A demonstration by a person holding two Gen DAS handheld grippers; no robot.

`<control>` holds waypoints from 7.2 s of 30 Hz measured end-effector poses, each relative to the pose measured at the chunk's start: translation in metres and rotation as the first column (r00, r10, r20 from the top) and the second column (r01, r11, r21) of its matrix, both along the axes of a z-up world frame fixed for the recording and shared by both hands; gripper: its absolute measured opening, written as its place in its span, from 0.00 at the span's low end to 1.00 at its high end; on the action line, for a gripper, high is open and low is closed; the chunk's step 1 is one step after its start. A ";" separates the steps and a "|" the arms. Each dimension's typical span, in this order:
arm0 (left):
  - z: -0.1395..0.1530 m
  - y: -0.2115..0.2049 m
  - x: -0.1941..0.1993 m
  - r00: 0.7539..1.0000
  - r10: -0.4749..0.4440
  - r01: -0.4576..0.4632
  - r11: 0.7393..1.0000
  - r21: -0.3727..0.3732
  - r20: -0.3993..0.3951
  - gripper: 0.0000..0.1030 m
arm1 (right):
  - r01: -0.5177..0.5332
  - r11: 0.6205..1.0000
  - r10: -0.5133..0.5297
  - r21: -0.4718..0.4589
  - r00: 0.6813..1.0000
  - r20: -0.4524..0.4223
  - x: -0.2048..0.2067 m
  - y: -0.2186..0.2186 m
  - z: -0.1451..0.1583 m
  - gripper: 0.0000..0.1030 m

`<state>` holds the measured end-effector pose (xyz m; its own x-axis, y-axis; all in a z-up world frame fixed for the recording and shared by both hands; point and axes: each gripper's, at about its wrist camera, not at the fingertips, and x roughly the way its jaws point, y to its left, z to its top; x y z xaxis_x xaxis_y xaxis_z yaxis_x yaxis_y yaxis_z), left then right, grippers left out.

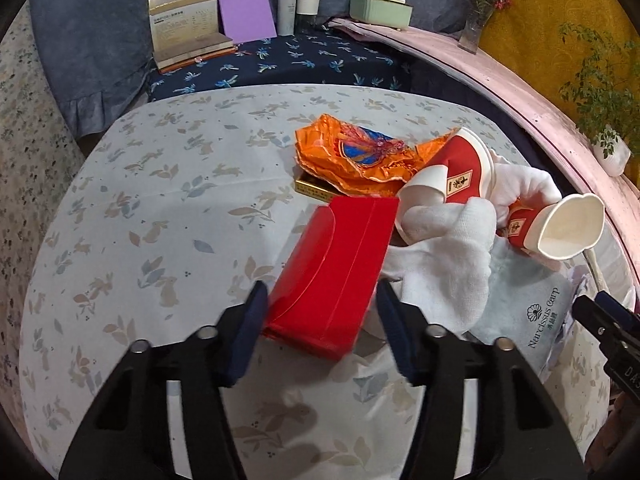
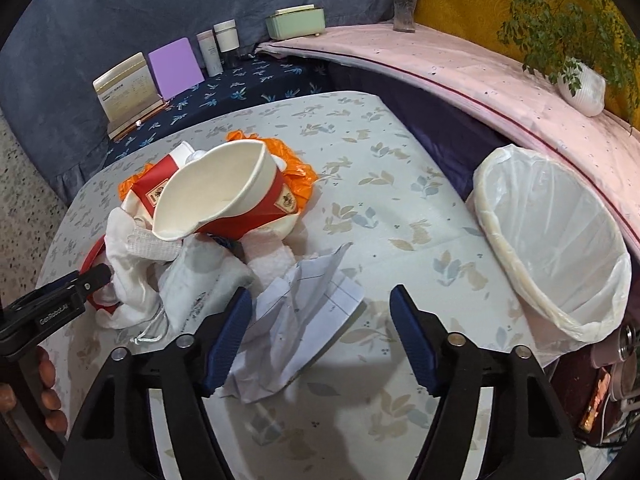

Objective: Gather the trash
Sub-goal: 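Move the left tool to the red envelope and close its fingers on it, then grasp the white tissue with the right tool while the left tool holds the red envelope, then carry the tissue over the bin and open the right tool while the left drops the envelope, then grasp the white glove with the left tool while the right tool grasps the paper cup, then carry glove and cup over the bin and open both tools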

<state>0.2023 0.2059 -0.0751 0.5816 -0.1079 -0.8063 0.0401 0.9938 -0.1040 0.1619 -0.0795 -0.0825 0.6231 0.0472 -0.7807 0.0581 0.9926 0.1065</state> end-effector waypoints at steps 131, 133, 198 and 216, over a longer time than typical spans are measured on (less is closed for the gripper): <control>0.102 -0.274 -0.050 0.921 -0.283 0.304 0.952 -0.040 0.268 0.76 | 0.258 0.961 -0.276 0.102 0.923 0.268 -0.074 -0.217 0.101 0.62; 0.101 -0.253 -0.053 0.931 -0.248 0.270 0.962 -0.048 0.269 0.80 | 0.236 0.966 -0.255 0.104 0.928 0.270 -0.076 -0.204 0.103 0.63; 0.094 -0.082 -0.052 0.983 -0.063 0.089 0.985 -0.147 0.173 0.08 | -0.040 0.990 0.016 0.138 0.985 0.170 -0.006 -0.038 0.077 0.08; 0.140 -0.227 -0.046 0.902 -0.334 0.391 0.902 -0.186 0.274 0.08 | 0.198 0.976 -0.217 0.091 0.921 0.324 -0.048 -0.173 0.136 0.08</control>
